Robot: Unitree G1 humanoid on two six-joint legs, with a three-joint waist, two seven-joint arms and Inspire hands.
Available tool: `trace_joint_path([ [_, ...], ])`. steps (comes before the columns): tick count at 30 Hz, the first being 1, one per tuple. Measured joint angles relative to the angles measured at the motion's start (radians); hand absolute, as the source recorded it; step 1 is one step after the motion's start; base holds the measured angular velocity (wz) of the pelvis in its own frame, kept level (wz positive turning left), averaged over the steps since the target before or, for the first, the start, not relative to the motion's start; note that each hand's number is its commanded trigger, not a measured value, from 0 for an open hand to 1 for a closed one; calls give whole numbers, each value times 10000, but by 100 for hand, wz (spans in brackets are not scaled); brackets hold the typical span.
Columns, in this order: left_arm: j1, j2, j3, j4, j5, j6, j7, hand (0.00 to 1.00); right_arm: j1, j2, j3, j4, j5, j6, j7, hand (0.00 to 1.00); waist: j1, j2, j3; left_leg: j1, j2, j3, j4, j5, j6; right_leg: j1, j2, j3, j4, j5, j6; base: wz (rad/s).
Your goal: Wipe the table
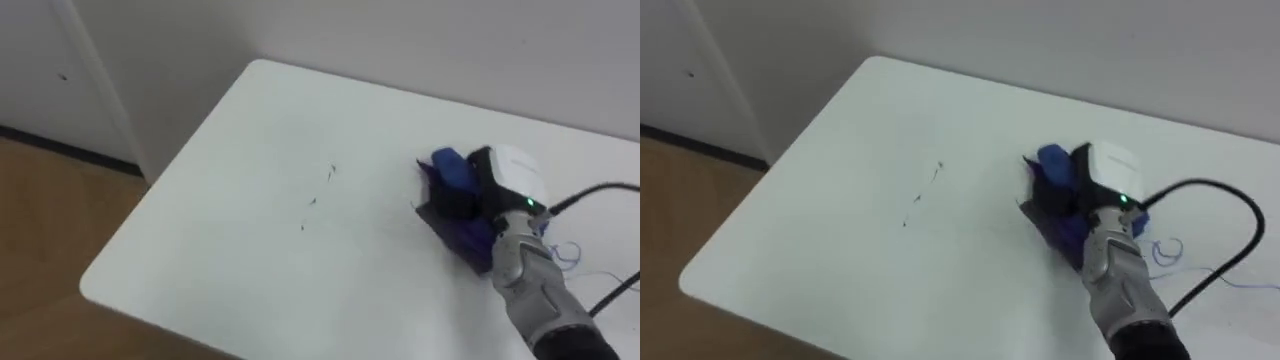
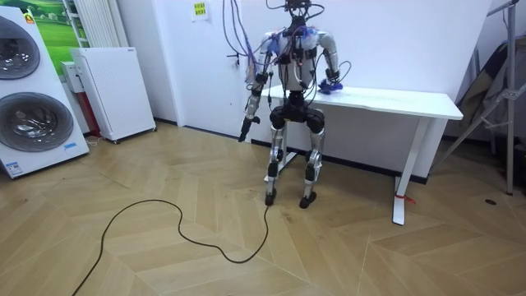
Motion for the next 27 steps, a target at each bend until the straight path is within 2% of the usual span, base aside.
trace_joint_path([
  [1, 159, -3, 3, 8, -2, 12, -8, 0, -17, 10, 27, -31, -113, -93, 67, 100, 64, 44, 8, 86, -13, -18, -177, 18, -9, 7, 73, 77, -127, 81, -26, -52],
  [2, 425, -25, 33, 51, -7, 103, -65, 0, 70, 9, 109, -52, -321, -197, 131, 100, 113, 111, -7, 199, -24, -16, -437, 76, -23, 21, 202, 180, -360, 271, -152, -39],
  [3, 528, -44, 89, 52, -17, 199, -106, 0, 196, 0, 118, -44, -441, -212, 131, 100, 113, 138, -16, 269, -25, 8, -570, 86, -28, 44, 247, 245, -458, 323, -155, -39],
  [4, 661, -77, 255, 57, -19, 294, -181, 0, 595, -11, -4, -95, -402, -394, -54, 100, 26, 163, -36, 385, -42, 37, -760, 112, -31, 92, 273, 285, -563, 374, -153, -19],
  [5, 776, -104, 413, 54, -122, 327, -201, 0, 952, -52, -97, -122, -357, -597, -377, 100, -201, 202, -102, 530, -59, 67, -947, 134, -23, 204, 273, 290, -671, 382, -137, -14],
  [6, 791, -133, 564, 53, -181, 327, -201, 0, 1149, -75, -164, -34, -281, -726, -542, 100, -316, 214, -108, 672, -82, 104, -1061, 154, -14, 297, 254, 288, -700, 375, -125, 0],
  [7, 772, -130, 720, 34, -330, 325, -205, 0, 1459, -114, -382, 91, -223, -913, -866, 100, -672, 220, -140, 951, -143, 125, -1349, 224, 10, 493, 219, 273, -769, 338, -75, 6],
  [9, 474, -131, 1196, 6, -156, 247, -216, 0, 2099, -176, -1411, 630, -93, -1342, -1651, 100, -1486, 68, -237, 1234, -285, 61, -1742, 383, 80, 850, 55, 71, -1002, 292, 8, 30],
  [10, 447, -124, 1368, -112, 5, 248, -215, 0, 2315, -226, -1755, 744, -31, -1366, -1827, 100, -1664, 57, -248, 1288, -317, 55, -1821, 399, 102, 923, -1, -9, -1028, 266, 49, 45],
  [11, 338, -96, 1626, -536, 184, 157, -181, 0, 2701, -340, -2500, 1020, 133, -1385, -2057, 100, -1969, -100, -313, 1369, -366, 5, -1892, 421, 136, 1085, -76, -121, -1075, 231, 105, 30],
  [12, 264, 28, 1642, -873, 227, -45, -116, 0, 2888, -496, -3103, 1557, 379, -1377, -2282, 100, -2169, -253, -349, 1465, -400, -2, -1970, 430, 154, 1253, -122, -179, -1148, 213, 136, 20],
  [13, 239, 99, 1626, -983, 227, -153, -76, 0, 2962, -616, -3303, 1805, 452, -1361, -2344, 100, -2225, -329, -373, 1483, -409, -2, -1958, 430, 155, 1324, -146, -202, -1184, 214, 144, 0],
  [15, 188, 203, 1514, -1383, 97, -542, 88, 0, 3313, -1099, -3934, 2292, 790, -1144, -2454, 100, -2510, -507, -346, 1644, -483, 14, -1969, 400, 206, 1500, -236, -217, -1182, 194, 210, -8],
  [16, 185, 216, 1445, -1392, 38, -602, 107, 0, 3456, -1167, -4025, 2280, 831, -1022, -2504, 100, -2516, -527, -348, 1673, -488, 19, -1966, 375, 240, 1512, -239, -220, -1178, 199, 222, -27],
  [17, 187, 201, 1307, -1318, -90, -632, 147, 0, 3587, -1252, -4057, 2265, 1086, -746, -2529, 100, -2486, -558, -331, 1765, -490, 42, -1966, 330, 281, 1524, -242, -223, -1177, 226, 255, -44],
  [19, 149, 142, 1151, -1079, -222, -576, 164, 0, 3579, -1155, -3988, 2110, 1220, -444, -2500, 100, -2456, -563, -318, 1841, -495, 44, -1989, 291, 295, 1507, -241, -265, -1198, 304, 272, -38],
  [21, -101, 128, 666, -869, -307, -471, 161, 0, 3374, -912, -3678, 1655, 1182, -136, -2468, 100, -2211, -480, -205, 1800, -478, 24, -1981, 167, 350, 1420, -207, -263, -1205, 396, 278, -25],
  [22, -116, 128, 511, -822, -321, -466, 164, 0, 3329, -882, -3427, 1405, 1180, -19, -2393, 100, -2066, -439, -184, 1797, -482, 0, -1983, 134, 361, 1376, -191, -267, -1199, 425, 279, -43],
  [23, -292, 122, 331, -649, -323, -441, 154, 0, 3143, -765, -2840, 851, 1037, 195, -2102, 100, -1721, -359, -132, 1781, -497, -70, -1959, 88, 389, 1292, -207, -427, -1196, 492, 276, -56],
  [24, -407, 113, 260, -501, -317, -415, 157, 0, 2703, -495, -2111, 441, 573, 343, -1843, 100, -1454, -298, -110, 1652, -540, -329, -1908, 51, 430, 1149, -251, -689, -1202, 579, 242, -53],
  [25, -485, 99, 226, -369, -310, -395, 161, 0, 2429, -337, -1718, 280, 322, 410, -1711, 100, -1309, -261, -78, 1604, -547, -447, -1900, 52, 432, 1130, -264, -832, -1199, 648, 202, -32],
  [27, -752, 43, -122, -207, -304, -218, 149, 0, 1315, 225, -200, -113, -119, 400, -1096, 100, -997, -150, 15, 1386, -565, -930, -1889, 103, 423, 1112, -267, -1178, -1376, 784, 134, 18],
])
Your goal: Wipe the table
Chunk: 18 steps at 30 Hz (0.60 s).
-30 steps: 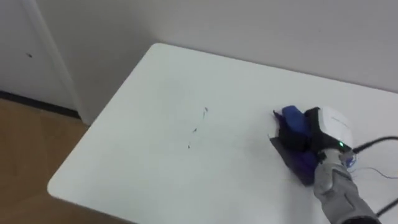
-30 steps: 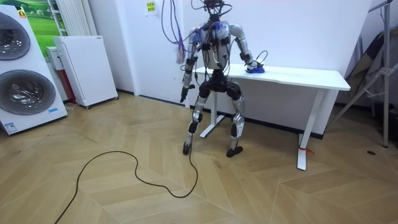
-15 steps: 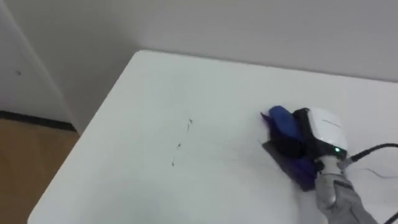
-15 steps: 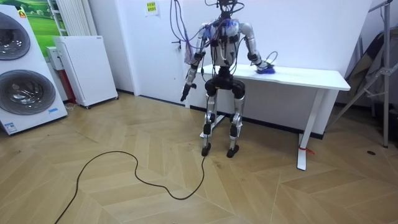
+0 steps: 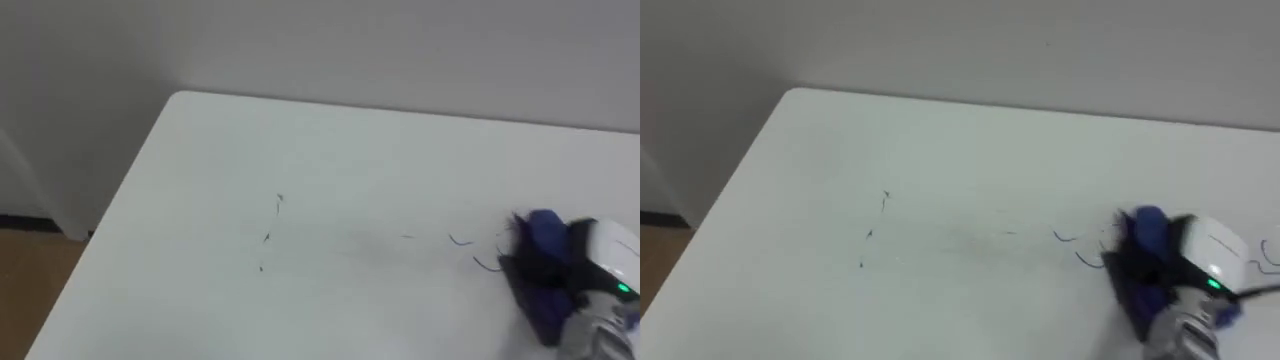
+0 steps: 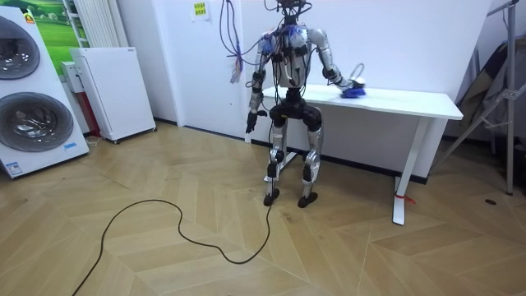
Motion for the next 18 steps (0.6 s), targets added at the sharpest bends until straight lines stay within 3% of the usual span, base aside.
trace_joint_path([
  [2, -33, -34, -326, -56, -1, 10, -38, 0, -670, 381, 646, 0, -271, -85, 369, 100, 263, 78, -3, -57, -24, -315, -74, 69, -18, 42, 4, -34, -21, -57, 42, 52],
  [4, 128, -45, -481, -65, -2, 19, -136, 0, -1170, 508, 1046, -16, -399, -224, 649, 100, 531, 151, -41, -101, -49, -572, -171, 143, -2, 132, -31, -207, -151, -84, 69, 49],
  [6, 467, -43, -329, -186, -1, 200, -232, 0, -1138, 477, 1038, -261, -401, -244, 789, 100, 592, 157, -45, -92, -107, -761, -218, 233, 37, 276, -195, -564, -176, -153, 173, 59],
  [9, 1013, -29, -57, -498, -14, 363, -450, 0, -623, 236, 825, -174, -314, -373, 705, 100, 566, 82, -48, -36, -115, -824, -233, 240, 46, 427, -240, -674, -237, -161, 194, 33],
  [13, 1202, 4, 366, -530, 5, 362, -552, 0, 361, -48, 182, 283, -301, -981, -163, 100, 26, 16, -73, 219, -213, -876, -254, 281, 116, 1110, -320, -987, -901, -48, 378, 17],
  [14, 1253, 70, 515, -513, 7, 329, -540, 0, 799, -104, -305, 584, -296, -1139, -541, 100, -347, -12, -95, 305, -244, -671, -283, 285, 130, 1273, -379, -946, -907, -110, 471, 38],
  [15, 1279, 144, 679, -506, 25, 269, -522, 0, 1430, -226, -881, 758, -261, -1162, -947, 100, -481, -113, -254, 430, -260, -407, -385, 300, 177, 1345, -427, -914, -935, -168, 528, 27],
  [18, 1292, 148, 1261, -499, 240, 163, -518, 0, 2589, -826, -2002, 1213, -164, -1183, -1655, 100, -597, -127, -341, 734, -270, -213, -438, 209, 294, 1647, -384, -657, -1052, -104, 583, -14],
])
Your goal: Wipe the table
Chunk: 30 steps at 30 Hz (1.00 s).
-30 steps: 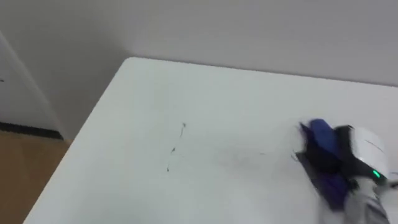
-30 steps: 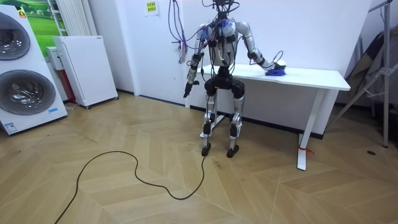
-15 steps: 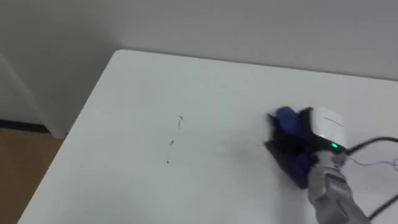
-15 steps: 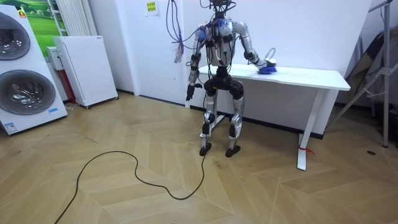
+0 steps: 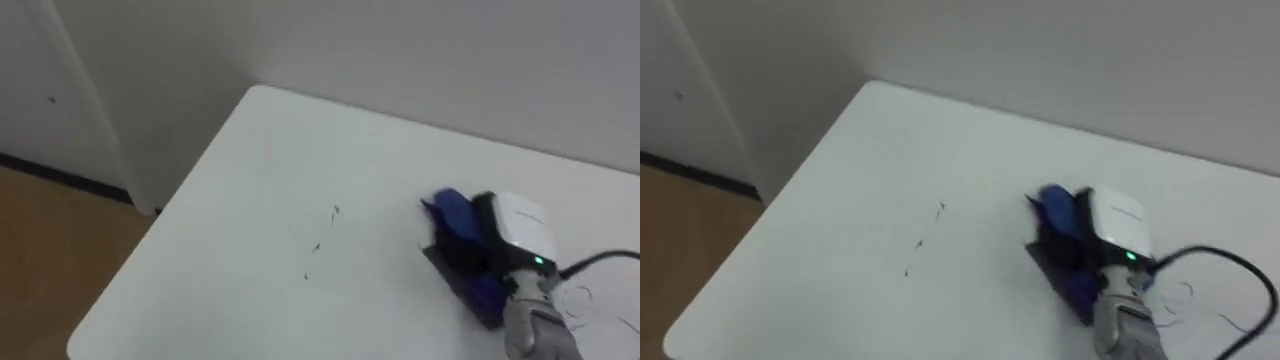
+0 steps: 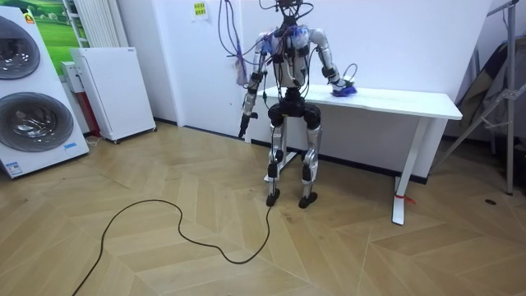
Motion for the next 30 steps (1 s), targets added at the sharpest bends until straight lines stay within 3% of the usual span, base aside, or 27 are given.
trace_joint_path([
  [3, -7, 57, 305, -13, 18, 16, -3, 0, 392, -364, -513, 400, 482, 84, -220, 100, -120, -50, 4, 28, 13, 205, 47, -8, 15, 14, 42, 198, 9, 163, -34, -29],
  [6, 39, 116, -28, -238, 0, 6, 47, 0, 592, -453, -678, 395, 1100, 372, -341, 100, -244, -55, 6, 60, 10, 318, 93, -16, 33, 11, 37, 221, 17, 242, -61, -13],
  [10, -407, 61, -704, 30, -41, 25, 188, 0, -95, -45, -417, 69, 1135, 1067, 42, 100, 11, -24, 42, -108, 19, 395, 474, -181, 76, -407, -20, 215, 415, 217, -138, -31],
  [11, -566, 49, -967, 223, -41, 41, 235, 0, -530, 224, 58, -31, 1112, 1252, 135, 100, 254, 52, 110, -187, 13, 384, 681, -297, 107, -608, -44, 134, 754, 229, -199, -88],
  [12, -758, -1, -1162, 473, -51, 39, 330, 0, -1102, 420, 659, -102, 926, 1388, 263, 100, 533, 135, 197, -316, 0, 322, 957, -453, 151, -920, -210, -349, 1145, 253, -302, -95],
  [13, -880, -27, -1229, 633, -68, 43, 391, 0, -1387, 515, 974, -180, 827, 1434, 399, 100, 637, 148, 222, -430, 6, 280, 1115, -529, 177, -1074, -336, -674, 1346, 236, -374, -76],
  [15, -1391, -93, -1465, 985, -246, 38, 497, 0, -1938, 1207, 2069, -844, 338, 1525, 945, 100, 904, 206, 272, -947, 90, 40, 1703, -764, 241, -1324, -717, -1752, 1663, 228, -493, -9],
  [16, -1522, -92, -1563, 1036, -233, 20, 542, 0, -2072, 1366, 2317, -935, 244, 1529, 1035, 100, 1043, 220, 276, -1009, 112, 54, 1760, -792, 255, -1380, -794, -1871, 1720, 234, -503, 11],
  [17, -1720, -101, -1628, 1198, -235, -52, 561, 0, -2528, 1608, 2950, -958, 93, 1486, 1358, 100, 1346, 321, 350, -1028, 136, 88, 1824, -835, 260, -1481, -852, -1873, 1912, 239, -501, 0],
  [18, -1795, -102, -1628, 1246, -242, -91, 562, 0, -2753, 1695, 3205, -926, -1, 1438, 1550, 100, 1491, 355, 358, -1055, 160, 94, 1863, -860, 269, -1552, -878, -1859, 2036, 242, -490, 4],
  [19, -1931, -71, -1621, 1372, -255, -191, 585, 0, -3139, 1758, 3685, -917, -112, 1371, 1878, 100, 1824, 434, 373, -1175, 247, 79, 1937, -867, 272, -1760, -1016, -1859, 2487, 171, -322, 39],
  [21, -1985, 21, -1593, 1074, -235, -281, 583, 0, -3467, 1822, 3902, -984, -154, 1404, 2159, 100, 2180, 457, 381, -1326, 539, 517, 1949, -798, 32, -2095, -2092, -1555, 4285, -411, -63, 87],
  [22, -1922, 33, -1587, 960, -236, -294, 581, 0, -3561, 1813, 3895, -946, -95, 1406, 2148, 100, 2271, 442, 373, -1323, 581, 611, 1927, -769, -20, -2115, -2384, -1380, 4467, -467, -8, 83],
  [23, -1795, 49, -1562, 810, -236, -293, 576, 0, -3802, 1752, 3895, -818, 132, 1387, 2108, 100, 2500, 424, 360, -1384, 610, 681, 1918, -711, -110, -2100, -2898, -1038, 4230, -461, 75, 51],
  [24, -1660, 67, -1493, 759, -241, -281, 570, 0, -3855, 1725, 3897, -721, 309, 1293, 2082, 100, 2623, 415, 335, -1455, 720, 679, 1985, -686, -200, -2017, -3186, -804, 3521, -357, 155, 40],
  [25, -1618, 89, -1377, 760, -238, -270, 563, 0, -3856, 1721, 3896, -691, 400, 1179, 2047, 100, 2627, 392, 322, -1502, 787, 663, 1993, -656, -267, -1987, -3301, -748, 3139, -219, 202, 35],
  [26, -1622, 138, -1336, 760, -229, -268, 557, 0, -3716, 1675, 3898, -673, 617, 883, 1916, 100, 2612, 354, 296, -1503, 1008, 514, 2013, -624, -454, -1843, -3400, -700, 2325, 112, 298, 50],
  [28, -1800, 165, -1192, 769, -221, -285, 549, 0, -3499, 1650, 3794, -561, 637, 324, 1601, 100, 2279, 341, 330, -1544, 1334, 152, 2110, -531, -797, -1497, -3376, -685, 1213, 924, 472, 73],
  [29, -1920, 188, -1197, 770, -199, -362, 528, 0, -3447, 1648, 3664, -296, 673, 26, 1415, 100, 2004, 233, 309, -1537, 1520, -104, 2088, -481, -1136, -1408, -3332, -807, 812, 1562, 563, 76],
  [30, -1945, 280, -1173, 726, -108, -439, 526, 0, -3181, 1625, 3592, -253, 670, -161, 1267, 100, 1928, 95, 229, -1359, 1667, -290, 2081, -496, -1514, -1344, -3228, -969, 830, 1692, 1054, 56],
])
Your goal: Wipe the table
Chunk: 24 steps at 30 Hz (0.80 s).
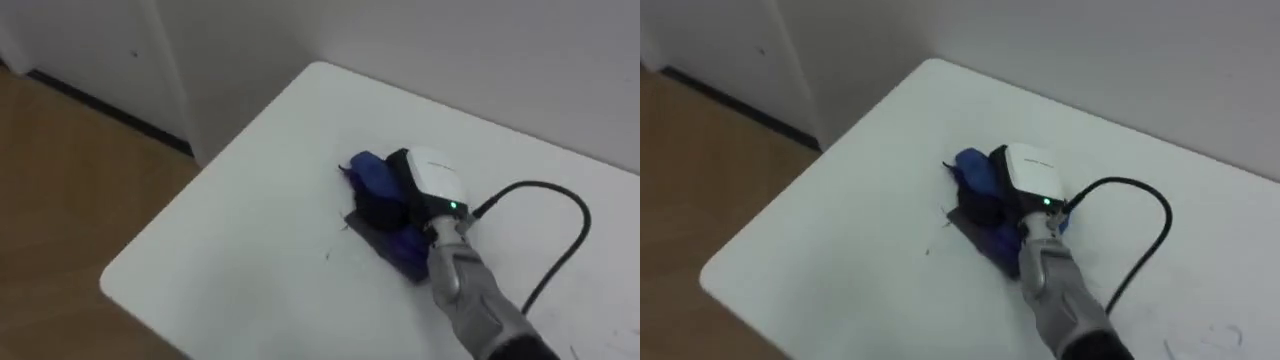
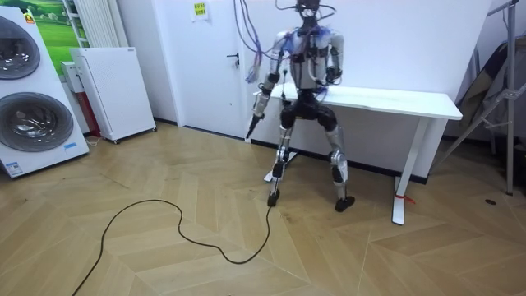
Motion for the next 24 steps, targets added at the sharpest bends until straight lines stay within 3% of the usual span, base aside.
trace_joint_path([
  [1, -25, -65, 9, -4, 25, -17, 4, 0, 118, -90, -51, 20, -23, -78, -59, 100, -19, 76, -15, 121, 169, -70, -2, 19, -142, 115, 145, -7, 174, -248, 332, 10],
  [2, -57, -192, -1, -48, 155, -89, -21, 0, 319, -240, -275, 71, -78, -182, -133, 100, -112, 190, 13, 311, 514, -15, -140, 244, -388, 285, 481, -145, 299, -627, 486, -13],
  [3, -48, -299, 0, -41, 180, -115, -22, 0, 450, -378, -410, 78, -74, -209, -223, 100, -171, 246, 33, 362, 696, 79, -265, 370, -421, 256, 641, -187, 452, -716, 335, -13],
  [5, 63, -363, 21, -31, 154, -207, 47, 0, 1038, -779, -1083, 34, -74, -230, -496, 100, -467, 190, -117, 512, 1218, 652, -827, 818, -437, -234, 976, -172, 1110, -1403, 38, -2],
  [6, 174, -340, 48, -34, 166, -215, 130, 0, 1234, -969, -1305, 65, -34, -168, -554, 100, -636, 198, -178, 536, 1451, 697, -1077, 848, -405, -447, 1181, -202, 1407, -1619, -111, -4],
  [7, 234, -335, 66, -39, 167, -201, 158, 0, 1279, -1048, -1381, 103, -33, -118, -559, 100, -770, 172, -187, 533, 1562, 670, -1216, 858, -365, -529, 1312, -213, 1514, -1694, -188, -9],
  [8, 307, -337, 67, -40, 160, -156, 182, 0, 1252, -1155, -1469, 141, 36, 44, -559, 100, -912, 195, -219, 514, 1750, 618, -1424, 913, -285, -614, 1589, -210, 1649, -1826, -413, -13],
  [9, 351, -374, -28, -28, 161, -117, 200, 0, 1232, -1193, -1505, 175, 57, 269, -561, 100, -1028, 141, -196, 522, 1909, 575, -1699, 1050, -56, -703, 1849, -248, 1764, -1936, -578, -12],
  [10, 367, -395, -71, -32, 167, -110, 208, 0, 1204, -1185, -1524, 181, 69, 349, -555, 100, -1096, 97, -171, 522, 1971, 569, -1814, 1133, 78, -742, 1914, -353, 1956, -2135, -712, -3],
  [11, 422, -377, -211, -23, 188, -109, 226, 0, 1147, -1180, -1549, 85, 54, 432, -500, 100, -1141, -92, -89, 517, 1994, 702, -1839, 1304, 241, -745, 1924, -593, 2970, -2858, -967, -3],
  [12, 379, -455, -323, 16, 190, -92, 254, 0, 909, -1157, -1516, -80, 38, 487, -276, 100, -1116, -221, -16, 309, 1927, 750, -1159, 1241, 59, -873, 1843, -268, 3997, -4050, -1220, 0],
  [13, 337, -506, -419, 78, 226, -67, 270, 0, 737, -1134, -1532, -97, 29, 495, -203, 100, -1147, -312, 74, -113, 1916, 616, -377, 1028, -15, -1137, 1804, 46, 4393, -4385, -1336, 13],
  [14, 301, -589, -465, 68, 438, 53, 255, 0, 603, -1079, -1571, -147, -44, 624, -112, 100, -1183, -283, 127, -1063, 1569, 328, 1393, 692, -12, -1383, 2020, 628, 4632, -4580, -1436, 20],
  [15, 341, -596, -468, 50, 419, 161, 214, 0, 523, -1000, -1490, -416, -78, 923, 238, 100, -1067, -185, 103, -1768, 1021, 366, 2373, 539, 125, -1422, 2331, 1081, 4361, -4575, -1482, 8],
  [16, 401, -599, -466, 21, 377, 227, 150, 0, 460, -988, -1411, -596, -120, 1055, 439, 100, -961, -32, 67, -1996, 683, 373, 2553, 502, 164, -1418, 2583, 1335, 4077, -4503, -1576, -41],
  [17, 577, -602, -445, -63, 286, 286, -21, 0, 274, -951, -1063, -836, -192, 1205, 697, 100, -744, 128, 100, -2213, 48, 384, 2462, 437, 280, -1341, 2947, 1742, 3470, -4084, -1727, -64],
  [18, 668, -606, -410, -94, 264, 299, -105, 0, 201, -920, -924, -964, -304, 1263, 829, 100, -594, 252, 104, -2273, -267, 392, 2290, 426, 307, -1306, 3093, 1929, 3174, -3781, -1842, -105],
  [19, 873, -611, -354, -97, 231, 326, -170, 0, 89, -854, -575, -1082, -504, 1299, 1018, 100, -264, 502, 38, -2267, -832, 354, 1697, 473, 429, -1248, 3311, 2269, 2656, -3342, -1889, -101],
  [20, 1029, -601, -186, -101, 141, 348, -171, 0, 50, -784, -341, -1236, -690, 1227, 1194, 100, -146, 602, 10, -2262, -1356, 350, 941, 793, 1066, -1256, 3318, 2369, 2347, -3132, -1822, -89],
  [21, 1093, -589, -78, -102, 56, 362, -155, 0, 52, -750, -278, -1278, -750, 1159, 1221, 100, -130, 578, 11, -2218, -1524, 346, 679, 951, 1288, -1257, 3320, 2478, 2213, -3053, -1778, -51],
  [22, 1169, -596, 78, -97, -37, 406, -144, 0, 85, -723, -272, -1292, -833, 974, 1288, 100, -184, 582, -18, -1902, -1660, 401, 110, 1155, 1333, -1102, 3342, 2649, 1815, -2853, -1635, -26],
  [23, 1273, -605, 92, -85, -206, 410, -120, 0, 177, -737, -334, -1205, -819, 799, 1261, 100, -322, 516, 6, -1525, -1764, 453, -507, 1290, 1396, -786, 3313, 2581, 1308, -2669, -1531, 0],
  [24, 1387, -627, 91, -82, -361, 400, -86, 0, 385, -740, -478, -1109, -727, 542, 1109, 100, -638, 518, -24, -1165, -1863, 374, -982, 1417, 1470, -344, 3298, 2357, 828, -2484, -1540, 14],
])
